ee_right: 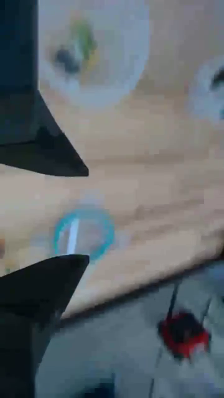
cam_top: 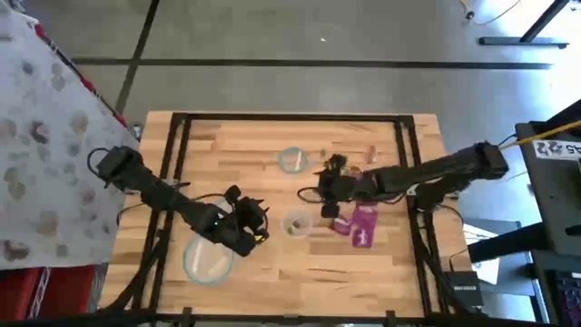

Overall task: Sort candy
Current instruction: Put the orange candy into the top small transparent bin

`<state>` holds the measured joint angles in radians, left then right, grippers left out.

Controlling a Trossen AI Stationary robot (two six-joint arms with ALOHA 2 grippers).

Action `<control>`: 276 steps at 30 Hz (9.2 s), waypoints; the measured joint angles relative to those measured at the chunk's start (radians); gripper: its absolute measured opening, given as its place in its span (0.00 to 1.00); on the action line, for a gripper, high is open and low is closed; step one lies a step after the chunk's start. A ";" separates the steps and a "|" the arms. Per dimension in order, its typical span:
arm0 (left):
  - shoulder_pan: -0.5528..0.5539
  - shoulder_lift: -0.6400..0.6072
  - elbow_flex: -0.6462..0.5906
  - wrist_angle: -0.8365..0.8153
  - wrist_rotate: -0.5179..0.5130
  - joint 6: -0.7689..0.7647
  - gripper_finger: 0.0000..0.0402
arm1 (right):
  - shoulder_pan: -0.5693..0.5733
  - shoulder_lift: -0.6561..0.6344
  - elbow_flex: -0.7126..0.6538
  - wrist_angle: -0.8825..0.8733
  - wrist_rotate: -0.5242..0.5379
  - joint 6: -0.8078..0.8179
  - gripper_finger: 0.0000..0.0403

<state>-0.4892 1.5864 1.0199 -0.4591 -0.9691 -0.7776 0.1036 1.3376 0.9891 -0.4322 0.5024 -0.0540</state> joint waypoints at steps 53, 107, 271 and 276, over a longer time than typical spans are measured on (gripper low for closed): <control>-0.008 0.001 0.000 0.000 0.016 -0.007 0.29 | -0.402 0.401 -0.169 0.198 -0.305 0.281 0.07; 0.000 0.001 0.000 0.007 0.016 -0.005 0.29 | -0.032 0.216 -0.363 0.544 -0.644 -0.217 0.58; 0.664 -0.123 0.062 -0.514 0.610 0.810 0.06 | 0.133 0.015 -0.569 0.643 -0.277 0.364 0.31; 0.588 -0.126 0.187 -0.343 0.701 0.759 0.06 | 0.133 0.014 -0.532 0.645 -0.276 0.359 0.31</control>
<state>0.0987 1.4601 1.2069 -0.8016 -0.2681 -0.0190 0.2363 1.3514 0.4568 0.2131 0.2260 0.3053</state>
